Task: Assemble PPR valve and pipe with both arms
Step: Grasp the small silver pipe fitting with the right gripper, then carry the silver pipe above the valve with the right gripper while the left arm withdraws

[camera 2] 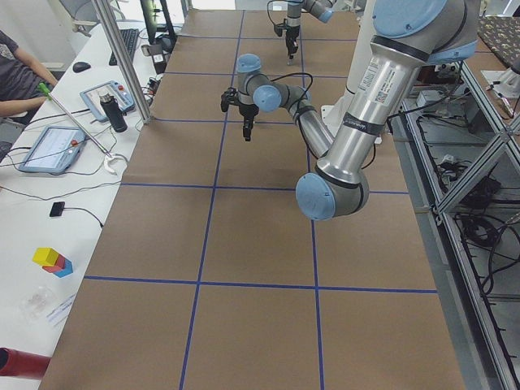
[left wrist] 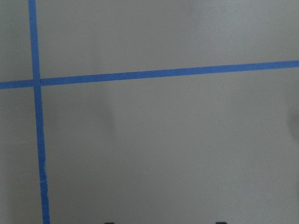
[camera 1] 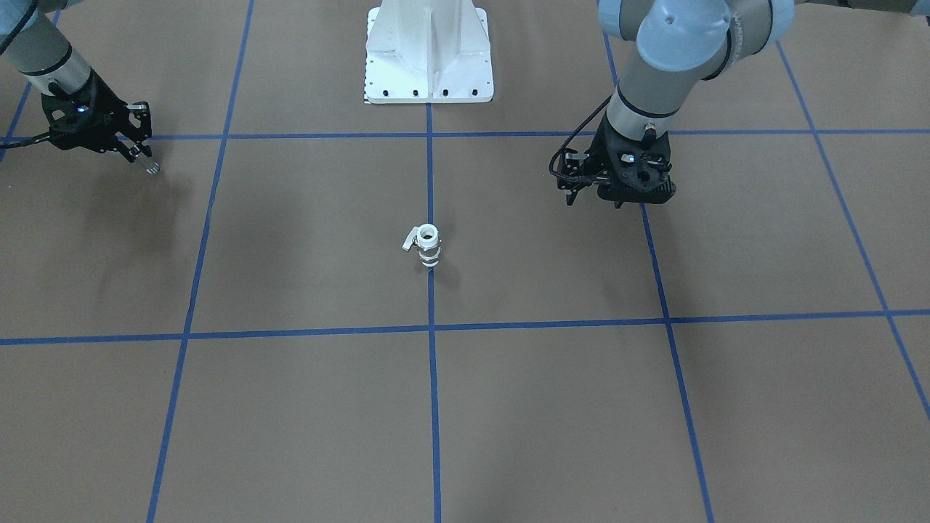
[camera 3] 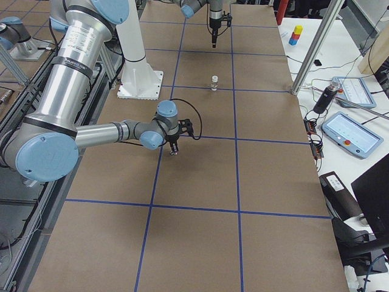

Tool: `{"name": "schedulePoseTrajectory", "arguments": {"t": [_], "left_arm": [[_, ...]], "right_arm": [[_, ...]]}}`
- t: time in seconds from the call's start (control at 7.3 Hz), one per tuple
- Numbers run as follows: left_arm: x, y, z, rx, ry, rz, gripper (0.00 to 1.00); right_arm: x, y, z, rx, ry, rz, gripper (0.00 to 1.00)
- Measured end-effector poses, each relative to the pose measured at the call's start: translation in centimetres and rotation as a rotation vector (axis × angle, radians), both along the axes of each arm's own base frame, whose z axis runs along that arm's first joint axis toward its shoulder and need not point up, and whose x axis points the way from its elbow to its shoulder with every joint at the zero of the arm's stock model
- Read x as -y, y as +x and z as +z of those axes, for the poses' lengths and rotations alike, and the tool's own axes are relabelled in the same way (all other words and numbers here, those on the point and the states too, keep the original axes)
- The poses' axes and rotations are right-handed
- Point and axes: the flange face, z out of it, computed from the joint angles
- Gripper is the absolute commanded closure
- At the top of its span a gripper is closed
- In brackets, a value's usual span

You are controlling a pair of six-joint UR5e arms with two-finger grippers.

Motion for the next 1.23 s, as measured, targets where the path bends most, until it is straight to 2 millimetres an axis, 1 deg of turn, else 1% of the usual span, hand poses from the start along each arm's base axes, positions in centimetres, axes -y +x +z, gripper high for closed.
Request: {"name": "schedulePoseTrajectory", "arguments": {"t": [0.41,0.55,0.68,0.82,0.96,1.1,1.23], "left_arm": [[-0.1,-0.3,-0.4,-0.007,0.003,-0.003,0.22],[0.0,-0.8,-0.7,-0.01,0.008,-0.007,0.22],[0.3,-1.8,-0.3,-0.008,0.019,-0.008,0.22],[0.7,-3.5,0.9,0.006,0.039,0.003,0.22],[1.3,-5.9,3.3,0.028,0.062,0.031,0.22],[1.9,-8.9,6.4,0.049,0.082,0.063,0.22],[2.5,-12.2,9.8,0.067,0.101,0.094,0.22]], "right_arm": [[1.0,0.9,-0.7,0.016,0.001,0.032,1.0],[2.1,0.6,-1.6,0.019,-0.007,0.046,1.0],[4.3,-0.6,-3.8,0.012,-0.027,0.065,1.0],[6.7,-2.3,-6.8,0.002,-0.046,0.079,1.0],[9.0,-4.3,-10.4,0.001,-0.063,0.094,1.0],[11.2,-6.5,-14.6,0.001,-0.094,0.119,1.0],[13.6,-9.4,-20.5,-0.007,-0.142,0.153,1.0]]}}
